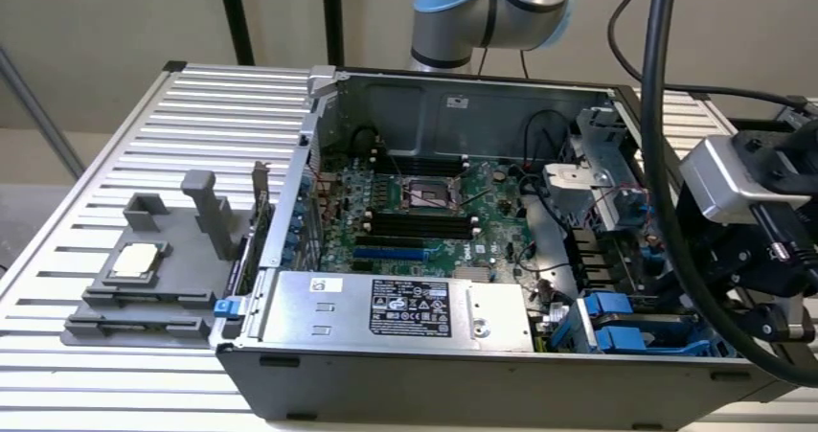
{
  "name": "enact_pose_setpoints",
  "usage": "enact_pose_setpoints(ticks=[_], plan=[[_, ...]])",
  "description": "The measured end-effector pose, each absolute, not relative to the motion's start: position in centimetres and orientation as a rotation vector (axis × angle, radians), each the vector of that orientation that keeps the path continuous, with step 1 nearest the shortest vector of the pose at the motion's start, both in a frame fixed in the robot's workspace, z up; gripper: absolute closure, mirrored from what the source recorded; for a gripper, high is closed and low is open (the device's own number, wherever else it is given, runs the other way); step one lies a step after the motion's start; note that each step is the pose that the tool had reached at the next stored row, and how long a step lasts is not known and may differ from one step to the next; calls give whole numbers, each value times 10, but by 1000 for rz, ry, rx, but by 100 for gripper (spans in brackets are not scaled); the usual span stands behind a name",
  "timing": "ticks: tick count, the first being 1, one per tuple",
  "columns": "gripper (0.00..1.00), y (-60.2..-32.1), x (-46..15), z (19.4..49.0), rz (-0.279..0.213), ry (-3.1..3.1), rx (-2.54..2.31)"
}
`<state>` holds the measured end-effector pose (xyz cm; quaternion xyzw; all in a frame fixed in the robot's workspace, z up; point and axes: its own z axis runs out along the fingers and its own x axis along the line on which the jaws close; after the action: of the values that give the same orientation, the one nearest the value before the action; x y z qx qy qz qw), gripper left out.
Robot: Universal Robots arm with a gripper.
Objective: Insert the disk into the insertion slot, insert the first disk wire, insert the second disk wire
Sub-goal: 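Insert the first disk wire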
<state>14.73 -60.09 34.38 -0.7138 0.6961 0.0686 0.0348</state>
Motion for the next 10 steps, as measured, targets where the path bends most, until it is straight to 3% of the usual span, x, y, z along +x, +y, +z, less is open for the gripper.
enact_pose_setpoints(ticks=[10], plan=[[84, -598, 147, 344, 200, 2186, -2153]])
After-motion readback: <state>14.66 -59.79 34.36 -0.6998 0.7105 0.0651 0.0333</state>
